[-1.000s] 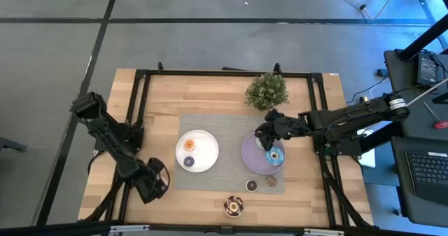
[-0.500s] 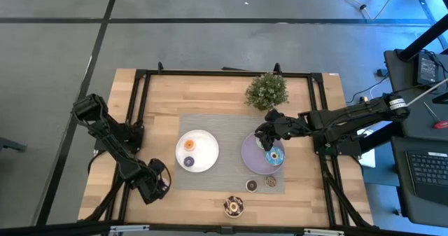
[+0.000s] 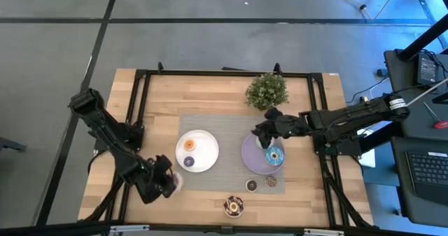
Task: Pick & Place donuts
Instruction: Put the big purple donut on the purple plate
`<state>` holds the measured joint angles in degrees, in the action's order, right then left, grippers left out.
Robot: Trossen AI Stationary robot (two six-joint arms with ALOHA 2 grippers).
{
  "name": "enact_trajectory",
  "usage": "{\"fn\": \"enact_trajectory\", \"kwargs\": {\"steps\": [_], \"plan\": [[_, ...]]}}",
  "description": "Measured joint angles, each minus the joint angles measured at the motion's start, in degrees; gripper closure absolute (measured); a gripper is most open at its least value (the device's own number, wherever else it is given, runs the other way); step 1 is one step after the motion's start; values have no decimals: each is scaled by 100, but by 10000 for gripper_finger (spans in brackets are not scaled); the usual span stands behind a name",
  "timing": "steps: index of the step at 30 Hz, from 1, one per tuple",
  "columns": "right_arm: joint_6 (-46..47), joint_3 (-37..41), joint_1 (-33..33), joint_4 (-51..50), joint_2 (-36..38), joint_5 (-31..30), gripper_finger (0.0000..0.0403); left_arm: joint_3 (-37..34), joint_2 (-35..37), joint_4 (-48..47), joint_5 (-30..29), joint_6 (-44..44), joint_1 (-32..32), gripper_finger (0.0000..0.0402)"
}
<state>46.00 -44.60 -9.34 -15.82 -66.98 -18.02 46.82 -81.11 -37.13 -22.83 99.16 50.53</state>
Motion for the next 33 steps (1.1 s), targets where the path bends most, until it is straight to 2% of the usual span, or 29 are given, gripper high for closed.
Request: {"fn": "enact_trajectory", "kwargs": {"steps": [3, 8, 10, 11, 14, 17, 21, 24, 29, 33], "plan": [[-306, 0, 0, 450, 0, -105, 224, 112, 185, 17, -1285, -665, -227, 277], [-1467, 0, -33, 1577, -116, -188, 224, 189, 294, 642, -4076, -2188, -747, 275], [-1837, 0, -55, 2107, -224, -189, 224, 189, 294, 1154, -4797, -2849, -1020, 275], [-1944, 0, -63, 2343, -295, -188, 223, 189, 294, 1427, -4959, -3158, -1181, 275], [-2232, 0, -66, 2944, -588, -162, 223, 189, 294, 2240, -5006, -3832, -1669, 274], [-2525, 0, -66, 3481, -920, -169, 216, 189, 294, 2926, -4733, -4478, -2111, 274], [-2735, 0, -66, 3828, -1251, -186, 177, 189, 291, 3546, -4053, -5417, -2546, 274], [-2622, -2, -58, 3877, -1395, -300, 137, 189, 291, 3909, -3696, -5740, -2757, 274], [-2114, 0, -13, 3991, -1546, -862, 86, 189, 289, 4199, -3728, -6197, -2985, 276], [-2393, -2, -24, 4462, -1660, -520, 74, 189, 289, 4213, -3745, -6427, -3115, 276]]}}
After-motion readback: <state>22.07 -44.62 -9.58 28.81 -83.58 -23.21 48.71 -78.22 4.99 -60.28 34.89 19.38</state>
